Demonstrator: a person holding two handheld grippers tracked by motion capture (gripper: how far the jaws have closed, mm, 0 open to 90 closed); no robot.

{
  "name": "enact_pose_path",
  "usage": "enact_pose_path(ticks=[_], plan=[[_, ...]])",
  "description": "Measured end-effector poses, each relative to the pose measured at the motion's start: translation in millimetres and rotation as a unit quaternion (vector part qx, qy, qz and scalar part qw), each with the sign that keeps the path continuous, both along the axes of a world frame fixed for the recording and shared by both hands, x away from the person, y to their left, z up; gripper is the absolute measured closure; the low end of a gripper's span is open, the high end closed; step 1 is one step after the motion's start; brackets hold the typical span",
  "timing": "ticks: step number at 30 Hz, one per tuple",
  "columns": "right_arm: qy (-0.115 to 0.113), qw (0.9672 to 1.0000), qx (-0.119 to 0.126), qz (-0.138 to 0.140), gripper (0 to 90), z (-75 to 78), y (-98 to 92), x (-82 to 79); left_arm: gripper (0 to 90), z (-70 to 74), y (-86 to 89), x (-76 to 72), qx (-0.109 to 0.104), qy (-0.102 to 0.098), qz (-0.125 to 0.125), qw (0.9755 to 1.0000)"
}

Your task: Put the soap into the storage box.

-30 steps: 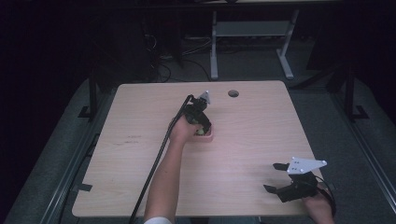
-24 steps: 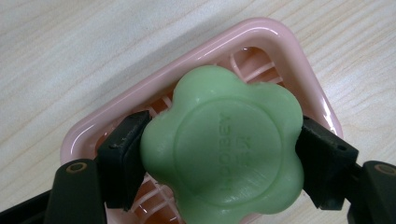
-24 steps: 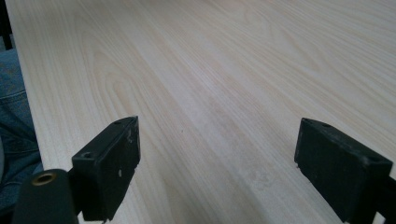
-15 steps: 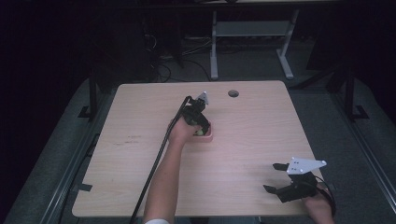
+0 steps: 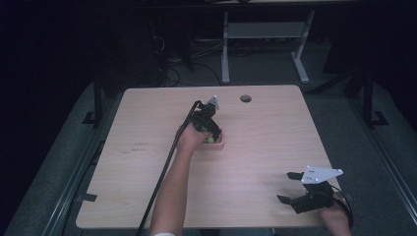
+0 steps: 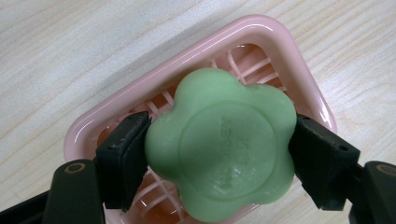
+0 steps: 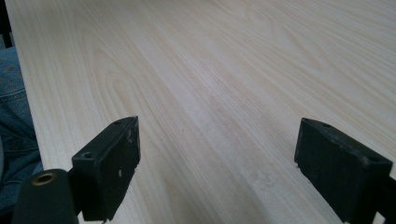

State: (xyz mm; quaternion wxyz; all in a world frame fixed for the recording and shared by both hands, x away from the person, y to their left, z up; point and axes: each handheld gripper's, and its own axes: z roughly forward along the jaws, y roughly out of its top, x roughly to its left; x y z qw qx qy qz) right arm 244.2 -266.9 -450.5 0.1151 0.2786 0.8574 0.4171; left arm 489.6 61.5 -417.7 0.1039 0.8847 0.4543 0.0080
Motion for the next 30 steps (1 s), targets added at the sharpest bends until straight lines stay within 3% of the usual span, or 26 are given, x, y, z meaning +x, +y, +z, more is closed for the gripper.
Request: enact_pose_path(ticks=[9,18,30], plan=[[0.001,1.0000,-0.001,0.001,13.7,-0.2,-0.1,0.1,25.6,1.5,0.8,-0.4,-0.005,-0.002,0.000,1.0000],[0.001,1.0000,-0.002,0.001,13.8,-0.9,0.2,0.6,24.5,10.5,4.3,-3.3,-0.021,-0.012,0.001,0.9997],[0.008,1.0000,-0.002,-0.006,13.7,-1.4,-0.6,0.6,22.3,21.8,11.1,-9.2,-0.025,-0.033,-0.003,0.9991]])
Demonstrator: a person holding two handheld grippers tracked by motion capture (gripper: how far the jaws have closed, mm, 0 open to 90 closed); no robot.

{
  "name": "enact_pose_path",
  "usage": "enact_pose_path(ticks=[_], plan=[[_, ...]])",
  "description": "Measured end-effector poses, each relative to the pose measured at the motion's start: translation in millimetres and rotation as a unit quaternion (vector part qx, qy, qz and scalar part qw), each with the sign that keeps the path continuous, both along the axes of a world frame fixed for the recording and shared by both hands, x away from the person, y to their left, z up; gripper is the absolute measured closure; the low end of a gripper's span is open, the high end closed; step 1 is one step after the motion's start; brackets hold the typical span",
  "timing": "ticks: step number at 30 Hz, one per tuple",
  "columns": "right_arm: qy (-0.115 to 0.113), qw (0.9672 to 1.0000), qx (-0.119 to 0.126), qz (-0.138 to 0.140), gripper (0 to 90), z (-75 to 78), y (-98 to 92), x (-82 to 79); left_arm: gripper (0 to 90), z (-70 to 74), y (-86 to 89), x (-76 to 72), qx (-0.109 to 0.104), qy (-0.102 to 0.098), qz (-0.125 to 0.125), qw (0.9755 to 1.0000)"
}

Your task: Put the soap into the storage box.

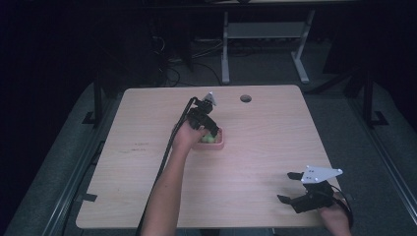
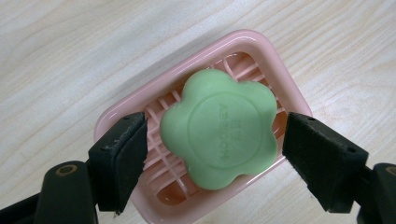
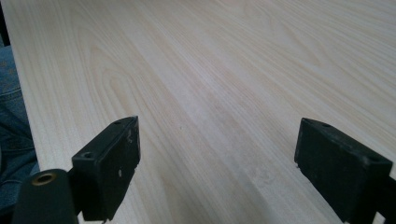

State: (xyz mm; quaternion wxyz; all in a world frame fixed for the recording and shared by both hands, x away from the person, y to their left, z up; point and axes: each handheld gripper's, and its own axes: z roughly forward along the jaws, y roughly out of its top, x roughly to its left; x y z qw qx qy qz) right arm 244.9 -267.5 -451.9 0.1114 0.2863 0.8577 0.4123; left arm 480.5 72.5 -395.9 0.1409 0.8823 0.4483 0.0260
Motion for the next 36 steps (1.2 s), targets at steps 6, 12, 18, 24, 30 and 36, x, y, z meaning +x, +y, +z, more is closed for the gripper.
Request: enact_pose_path(ticks=[6,12,18,24,30,36], plan=[[0.001,1.0000,-0.001,-0.002,13.8,-0.3,-0.7,0.3,22.1,2.2,2.6,-4.9,-0.006,-0.004,0.002,1.0000],[-0.001,1.0000,-0.003,-0.002,13.8,-0.4,0.5,0.0,22.2,6.7,6.6,-10.7,-0.007,-0.010,-0.001,0.9999],[-0.001,1.0000,-0.005,0.000,13.8,-1.0,1.0,0.4,22.3,11.6,14.2,-13.3,-0.010,-0.020,-0.005,0.9997],[0.004,1.0000,-0.004,-0.003,13.8,-1.3,0.4,0.5,22.5,14.3,22.4,-22.7,-0.019,-0.027,-0.010,0.9994],[0.004,1.0000,-0.006,-0.002,13.8,-1.8,1.2,0.5,22.6,14.8,33.0,-33.0,-0.021,-0.029,-0.012,0.9993],[0.002,1.0000,-0.007,-0.003,13.8,-2.0,0.3,1.1,22.6,16.2,42.2,-42.8,-0.032,-0.035,-0.007,0.9988]])
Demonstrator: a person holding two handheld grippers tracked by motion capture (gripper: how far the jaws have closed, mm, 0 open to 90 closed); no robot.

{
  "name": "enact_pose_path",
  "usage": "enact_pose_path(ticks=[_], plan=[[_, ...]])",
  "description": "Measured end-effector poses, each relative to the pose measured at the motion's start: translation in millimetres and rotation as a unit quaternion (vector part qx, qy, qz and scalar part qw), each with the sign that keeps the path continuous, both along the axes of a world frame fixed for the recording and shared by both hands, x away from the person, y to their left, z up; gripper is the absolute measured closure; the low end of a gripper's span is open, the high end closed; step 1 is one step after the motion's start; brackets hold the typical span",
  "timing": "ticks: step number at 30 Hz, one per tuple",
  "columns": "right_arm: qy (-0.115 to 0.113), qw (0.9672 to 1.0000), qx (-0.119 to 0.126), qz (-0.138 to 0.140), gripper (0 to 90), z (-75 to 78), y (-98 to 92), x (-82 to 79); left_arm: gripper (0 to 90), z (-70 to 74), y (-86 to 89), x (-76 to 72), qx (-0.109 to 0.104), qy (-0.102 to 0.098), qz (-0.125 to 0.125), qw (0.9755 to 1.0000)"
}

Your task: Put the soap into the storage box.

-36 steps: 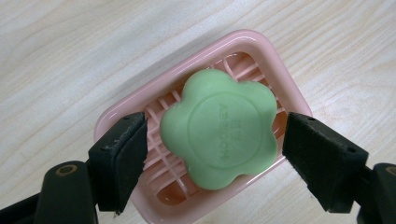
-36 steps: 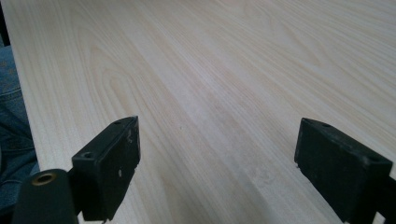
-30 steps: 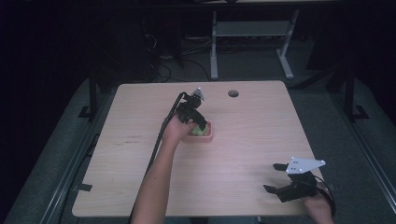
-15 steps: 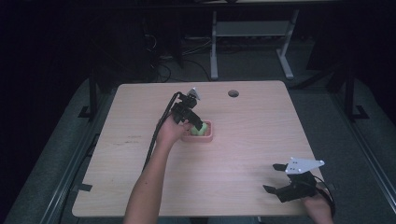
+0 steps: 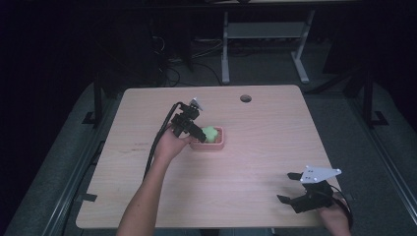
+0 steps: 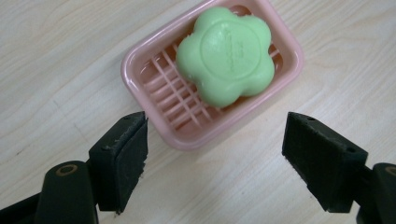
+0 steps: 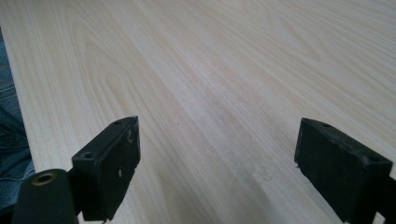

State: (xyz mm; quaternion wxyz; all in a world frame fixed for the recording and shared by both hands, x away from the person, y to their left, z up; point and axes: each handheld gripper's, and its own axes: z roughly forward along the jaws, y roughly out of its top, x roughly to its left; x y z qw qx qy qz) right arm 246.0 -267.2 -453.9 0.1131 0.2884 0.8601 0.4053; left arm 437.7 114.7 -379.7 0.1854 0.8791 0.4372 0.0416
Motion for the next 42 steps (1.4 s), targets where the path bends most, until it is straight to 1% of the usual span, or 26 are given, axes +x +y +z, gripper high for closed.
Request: enact_pose_path(ticks=[2,4,5,6,7,8,11,15,20,21,24,28,31,35,36,38,40,42], plan=[[0.000,1.0000,0.000,0.000,13.8,-0.1,-0.2,0.2,22.7,0.2,3.1,-3.1,-0.002,-0.001,-0.005,1.0000],[0.001,1.0000,0.000,-0.003,13.8,-0.1,-0.6,0.1,22.7,0.0,5.5,-6.8,-0.003,-0.005,-0.006,1.0000],[0.002,1.0000,0.002,-0.005,13.7,0.0,-0.7,-0.1,22.7,-0.1,6.7,-8.6,-0.005,-0.004,-0.006,1.0000],[0.002,1.0000,0.002,-0.005,13.8,0.0,-1.0,0.0,22.7,0.4,7.9,-10.4,-0.002,-0.002,-0.009,1.0000],[0.001,1.0000,0.001,-0.006,13.8,0.1,-1.3,0.0,22.7,0.7,9.0,-12.4,-0.003,-0.005,-0.012,0.9999],[0.000,1.0000,0.001,-0.005,13.8,0.1,-1.7,0.1,22.7,0.9,9.8,-14.7,-0.007,-0.005,-0.012,0.9999],[-0.001,1.0000,0.000,-0.005,13.8,-0.1,-2.1,0.4,22.9,0.7,11.5,-20.5,-0.006,-0.006,-0.019,0.9998],[0.001,1.0000,-0.002,-0.005,13.8,-0.3,-1.4,0.4,22.9,-0.3,13.9,-28.2,-0.011,-0.011,-0.026,0.9995],[0.001,1.0000,-0.002,-0.005,13.8,-0.9,-1.4,0.7,22.9,-3.4,19.8,-37.1,-0.008,-0.008,-0.035,0.9993],[0.000,1.0000,-0.002,-0.005,13.8,-1.0,-1.5,0.9,22.9,-4.1,20.3,-38.6,-0.010,-0.009,-0.033,0.9994],[0.001,1.0000,-0.004,-0.006,13.8,-1.0,-1.8,0.7,22.9,-4.6,24.2,-44.3,-0.012,-0.010,-0.032,0.9994],[0.002,1.0000,-0.004,-0.007,13.8,-1.2,-2.0,0.9,22.9,-3.2,29.1,-51.6,-0.009,-0.013,-0.041,0.9990],[0.002,1.0000,-0.005,-0.006,13.8,-1.4,-1.7,1.1,22.8,-1.8,31.9,-57.5,-0.016,-0.017,-0.044,0.9988],[0.003,1.0000,-0.006,-0.006,13.8,-1.8,-1.4,1.3,22.8,-0.2,34.1,-66.2,-0.018,-0.022,-0.050,0.9984],[0.006,0.9999,-0.005,-0.008,13.7,-1.7,-1.4,1.2,22.9,-0.1,34.4,-67.9,-0.020,-0.021,-0.048,0.9984],[0.006,0.9999,-0.006,-0.008,13.8,-2.0,-1.7,1.6,22.9,0.5,36.4,-71.5,-0.021,-0.024,-0.053,0.9981],[0.006,0.9999,-0.006,-0.010,13.8,-2.3,-1.9,1.4,22.8,0.8,37.4,-76.4,-0.029,-0.025,-0.053,0.9979],[0.007,0.9999,-0.007,-0.011,13.8,-3.0,-2.1,1.6,22.9,0.8,38.9,-80.5,-0.033,-0.029,-0.056,0.9975]])
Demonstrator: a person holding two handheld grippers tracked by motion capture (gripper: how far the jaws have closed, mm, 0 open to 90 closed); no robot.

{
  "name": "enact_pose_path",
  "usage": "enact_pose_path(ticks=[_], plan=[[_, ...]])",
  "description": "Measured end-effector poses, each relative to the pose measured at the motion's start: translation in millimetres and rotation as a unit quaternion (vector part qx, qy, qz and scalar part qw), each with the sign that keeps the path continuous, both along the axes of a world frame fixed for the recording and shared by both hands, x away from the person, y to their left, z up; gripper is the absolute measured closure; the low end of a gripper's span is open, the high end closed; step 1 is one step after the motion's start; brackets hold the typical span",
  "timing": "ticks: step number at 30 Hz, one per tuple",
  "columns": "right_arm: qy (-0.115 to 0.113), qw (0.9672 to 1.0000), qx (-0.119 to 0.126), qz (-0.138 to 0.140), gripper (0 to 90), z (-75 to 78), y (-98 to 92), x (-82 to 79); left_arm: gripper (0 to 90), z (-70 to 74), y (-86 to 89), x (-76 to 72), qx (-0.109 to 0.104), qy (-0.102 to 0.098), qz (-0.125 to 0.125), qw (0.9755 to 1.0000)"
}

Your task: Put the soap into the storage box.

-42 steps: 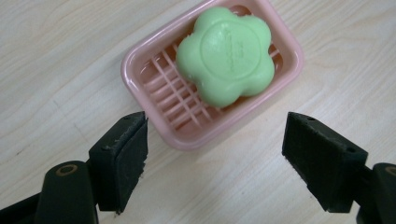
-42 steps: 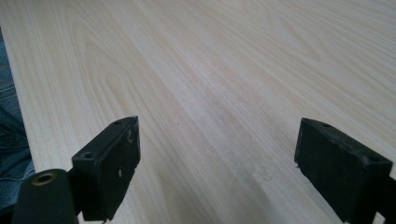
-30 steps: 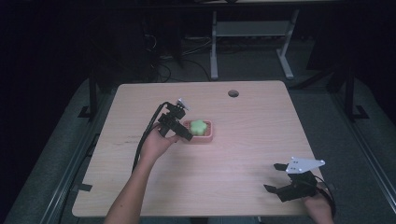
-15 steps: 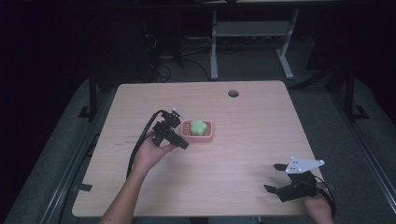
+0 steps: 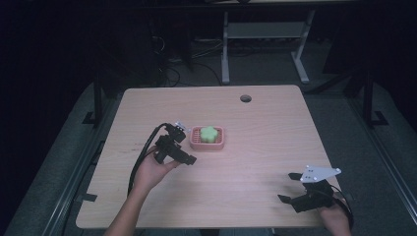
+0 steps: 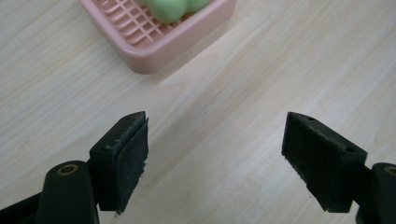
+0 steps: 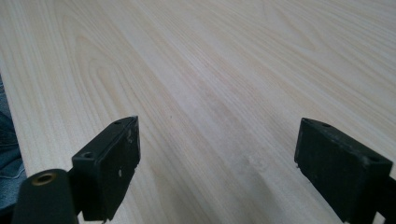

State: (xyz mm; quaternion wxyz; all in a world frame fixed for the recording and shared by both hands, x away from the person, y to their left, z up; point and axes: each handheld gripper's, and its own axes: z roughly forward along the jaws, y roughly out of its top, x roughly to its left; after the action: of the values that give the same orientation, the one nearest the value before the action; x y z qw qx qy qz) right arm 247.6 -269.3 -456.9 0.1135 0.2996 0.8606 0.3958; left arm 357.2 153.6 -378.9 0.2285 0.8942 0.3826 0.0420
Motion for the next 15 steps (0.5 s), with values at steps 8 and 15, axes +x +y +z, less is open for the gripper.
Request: enact_pose_path(ticks=[8,15], plan=[[0.003,1.0000,-0.003,-0.004,13.8,-0.8,-0.5,0.4,22.8,-1.3,8.0,-13.6,-0.005,-0.003,-0.004,1.0000],[0.004,0.9999,-0.008,-0.007,13.8,-2.8,-0.5,1.1,22.8,-1.0,14.9,-25.2,-0.012,-0.009,-0.007,0.9999]])
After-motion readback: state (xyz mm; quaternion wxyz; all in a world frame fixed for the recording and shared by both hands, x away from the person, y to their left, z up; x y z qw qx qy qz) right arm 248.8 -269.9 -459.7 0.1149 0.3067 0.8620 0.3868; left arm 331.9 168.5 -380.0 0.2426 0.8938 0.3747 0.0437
